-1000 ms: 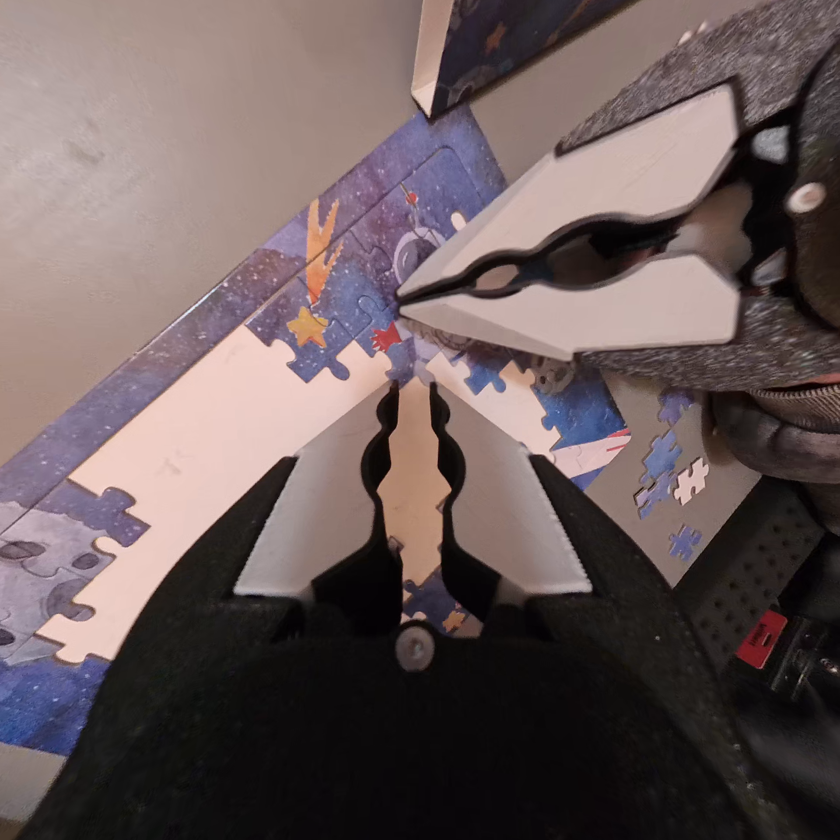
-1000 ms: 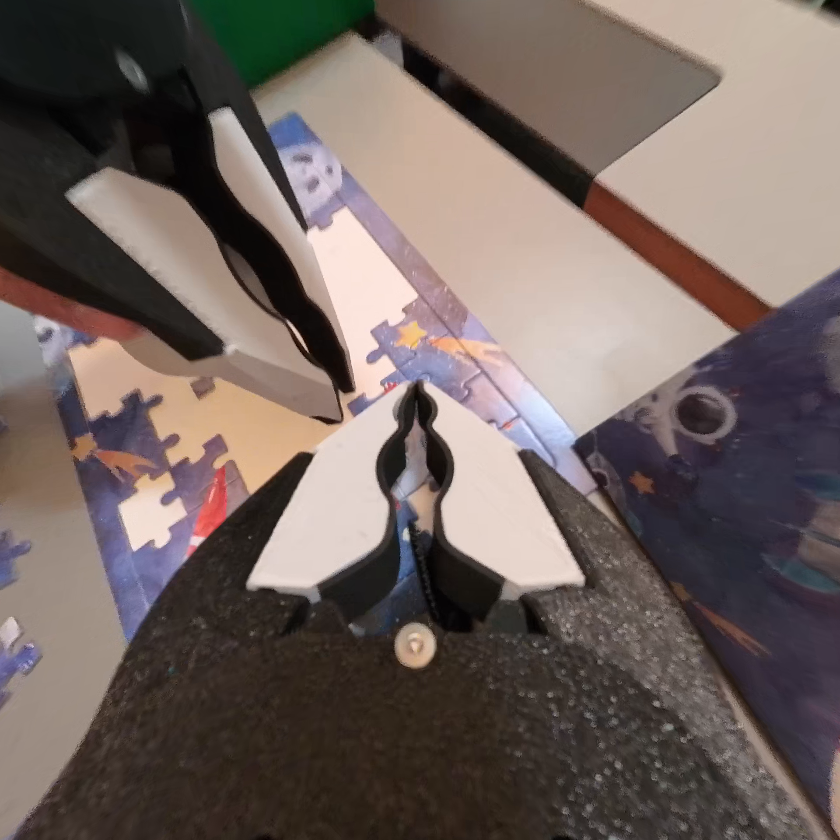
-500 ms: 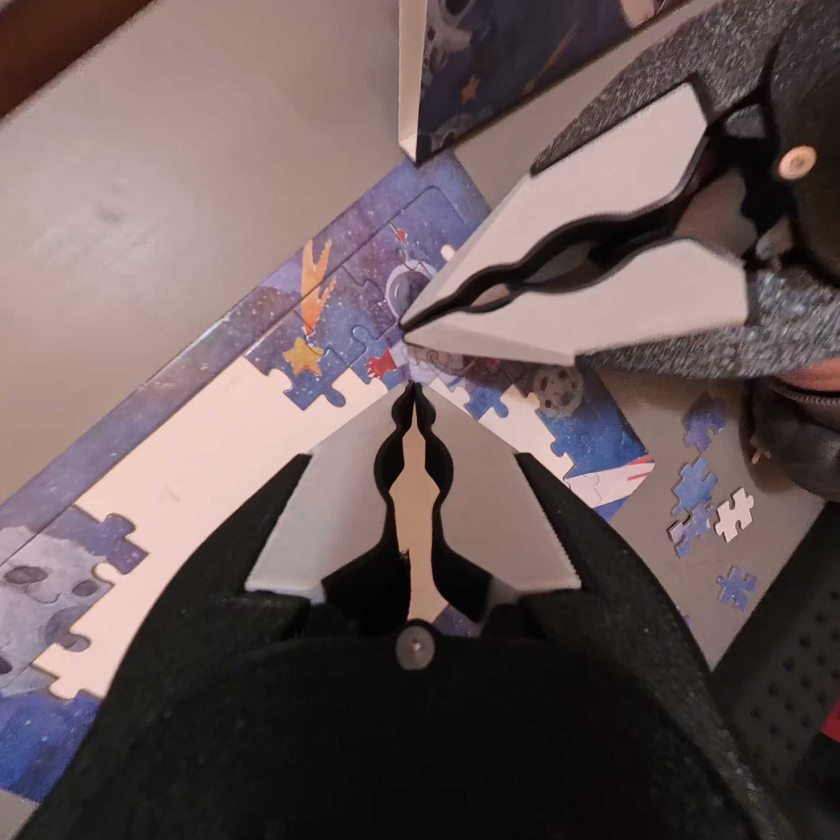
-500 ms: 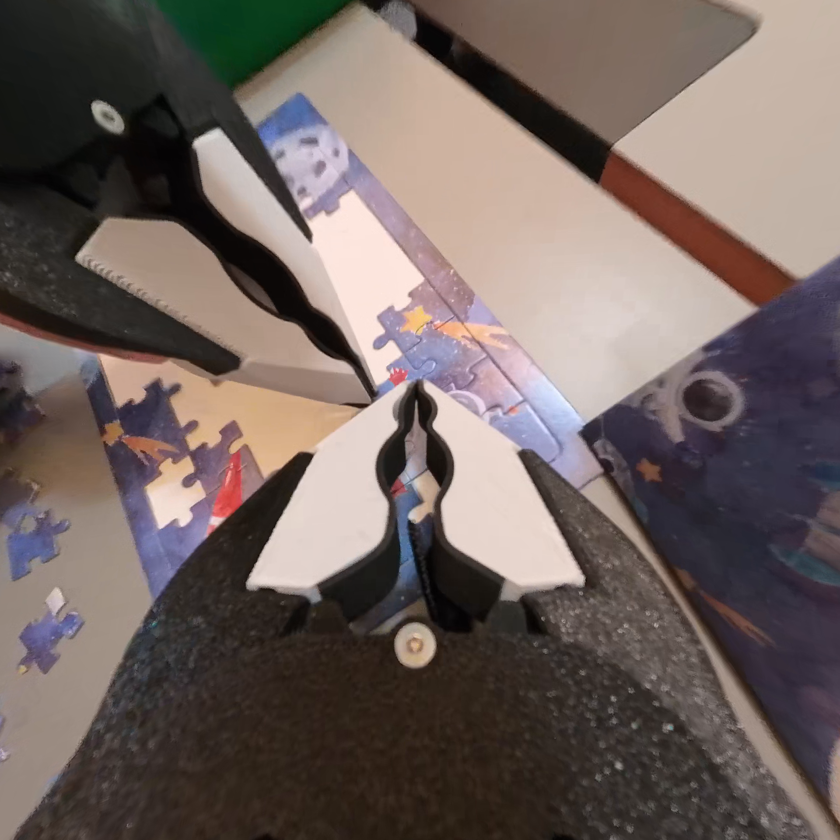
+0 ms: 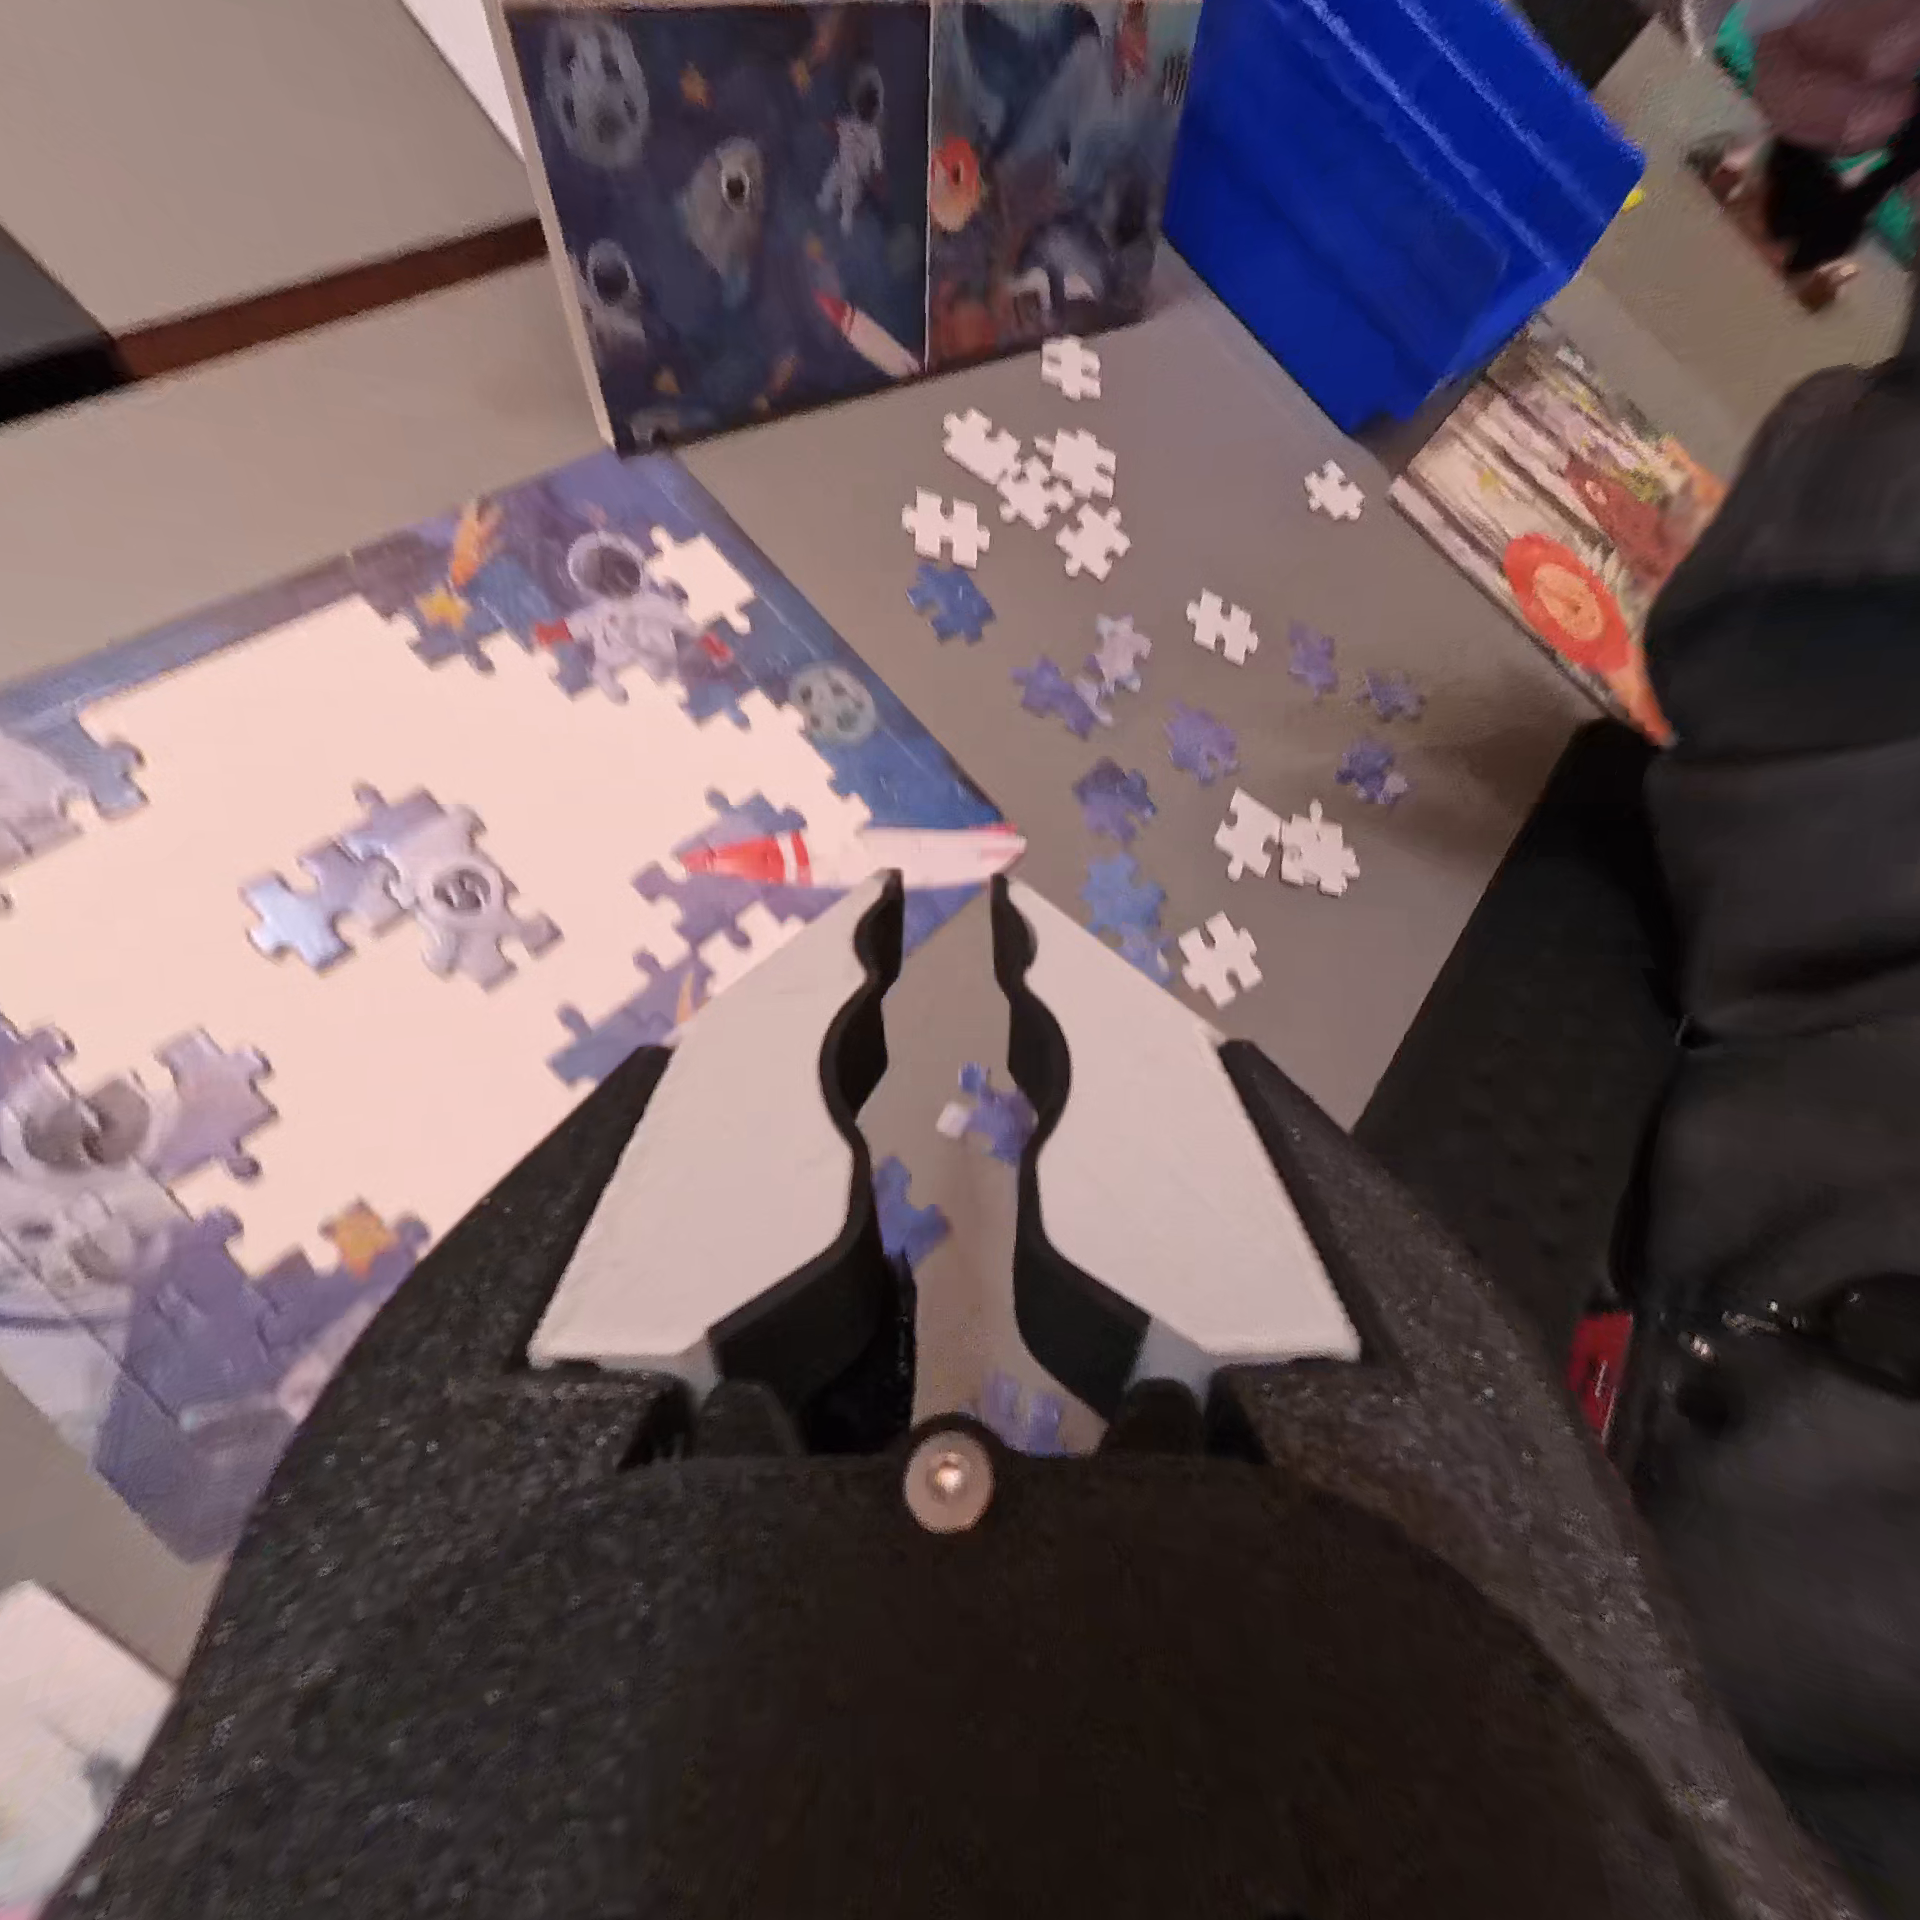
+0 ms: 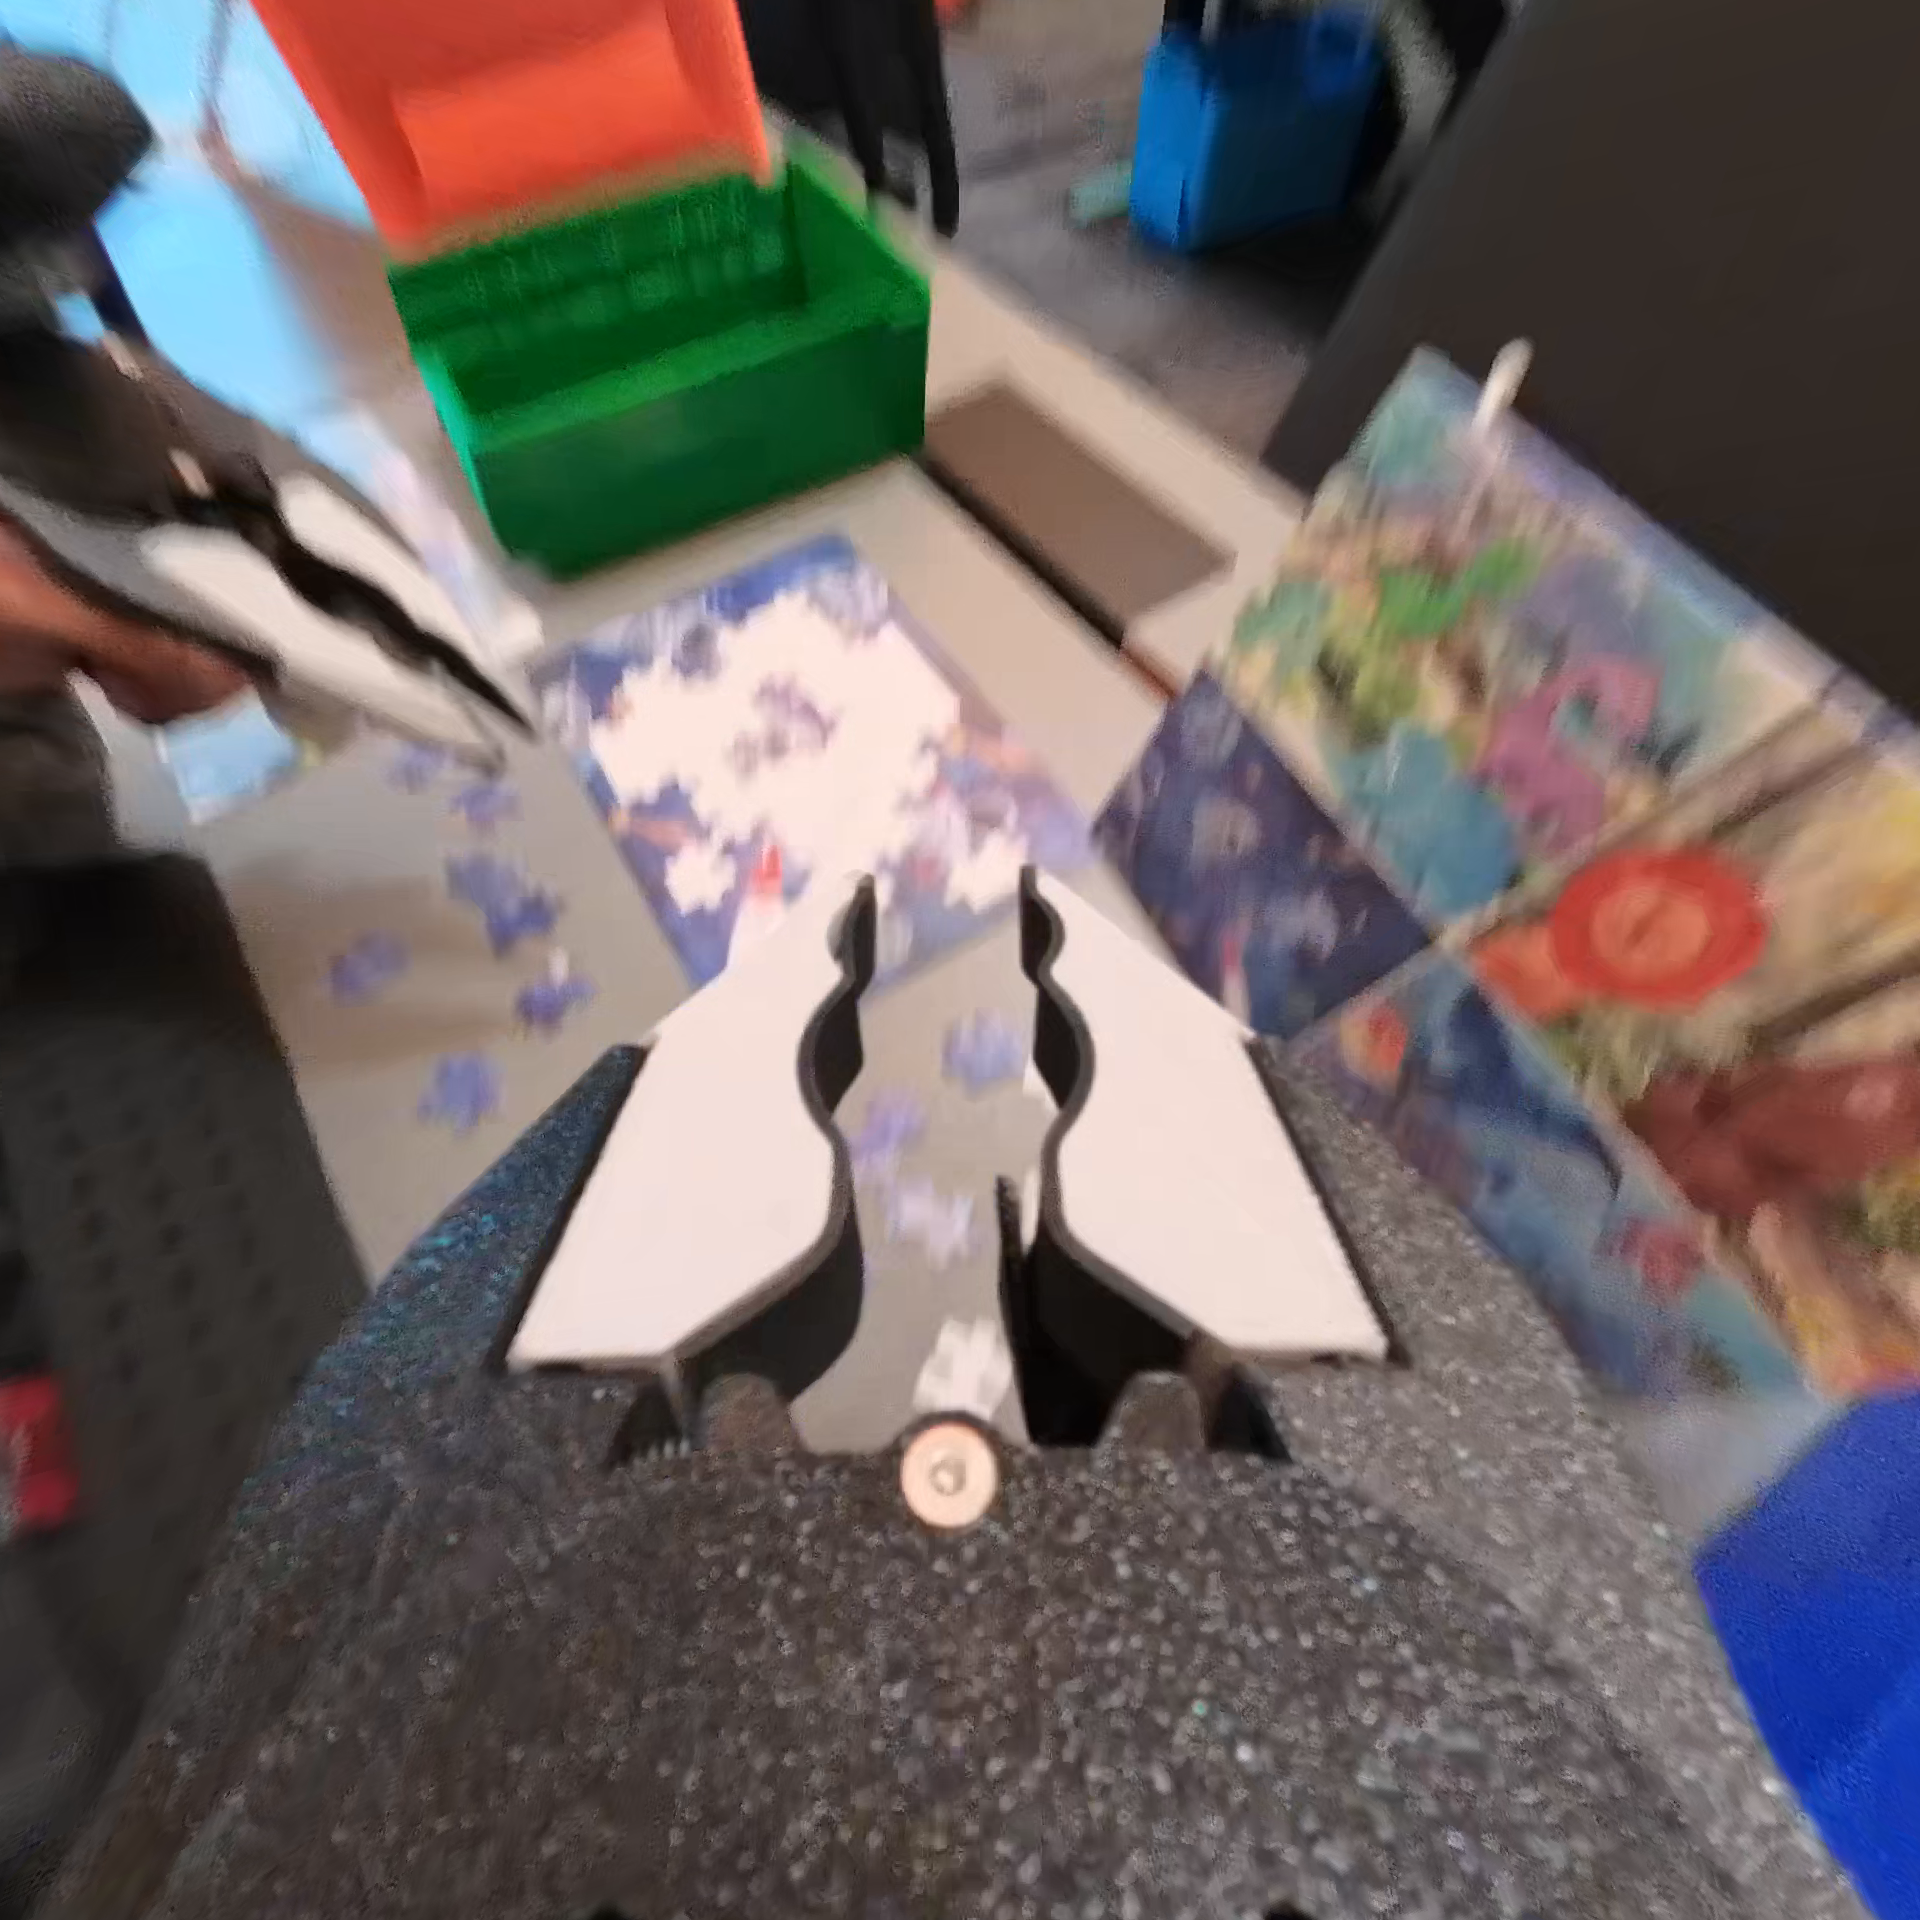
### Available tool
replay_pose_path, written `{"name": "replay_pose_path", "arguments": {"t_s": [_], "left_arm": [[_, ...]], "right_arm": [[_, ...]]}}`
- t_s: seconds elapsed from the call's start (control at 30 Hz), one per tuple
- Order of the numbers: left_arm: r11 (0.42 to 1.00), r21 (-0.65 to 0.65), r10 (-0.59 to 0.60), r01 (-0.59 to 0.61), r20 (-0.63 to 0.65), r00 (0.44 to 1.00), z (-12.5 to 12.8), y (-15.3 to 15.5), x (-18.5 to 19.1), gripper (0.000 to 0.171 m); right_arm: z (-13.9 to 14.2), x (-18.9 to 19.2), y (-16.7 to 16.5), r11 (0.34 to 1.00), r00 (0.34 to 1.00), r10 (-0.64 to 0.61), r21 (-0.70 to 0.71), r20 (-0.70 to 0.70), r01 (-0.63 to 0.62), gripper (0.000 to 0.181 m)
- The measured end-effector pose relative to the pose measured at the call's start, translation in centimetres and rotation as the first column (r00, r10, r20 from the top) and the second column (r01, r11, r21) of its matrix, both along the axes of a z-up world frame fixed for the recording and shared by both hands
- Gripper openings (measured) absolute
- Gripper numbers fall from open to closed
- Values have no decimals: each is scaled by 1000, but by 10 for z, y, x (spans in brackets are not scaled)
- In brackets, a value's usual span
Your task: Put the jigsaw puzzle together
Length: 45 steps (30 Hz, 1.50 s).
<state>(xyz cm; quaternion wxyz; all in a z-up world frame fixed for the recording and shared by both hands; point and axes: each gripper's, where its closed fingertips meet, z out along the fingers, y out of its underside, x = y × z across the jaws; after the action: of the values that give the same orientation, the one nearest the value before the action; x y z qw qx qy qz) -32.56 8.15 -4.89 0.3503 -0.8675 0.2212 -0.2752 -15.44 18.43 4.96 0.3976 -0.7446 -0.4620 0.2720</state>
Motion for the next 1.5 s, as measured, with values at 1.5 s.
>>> {"name": "replay_pose_path", "arguments": {"t_s": [1.5], "left_arm": [[837,540,-233,84,213,949,91,-79,109,55]], "right_arm": [[-2,-47,-161,218,210,-445,-332,-871,-918,30]]}}
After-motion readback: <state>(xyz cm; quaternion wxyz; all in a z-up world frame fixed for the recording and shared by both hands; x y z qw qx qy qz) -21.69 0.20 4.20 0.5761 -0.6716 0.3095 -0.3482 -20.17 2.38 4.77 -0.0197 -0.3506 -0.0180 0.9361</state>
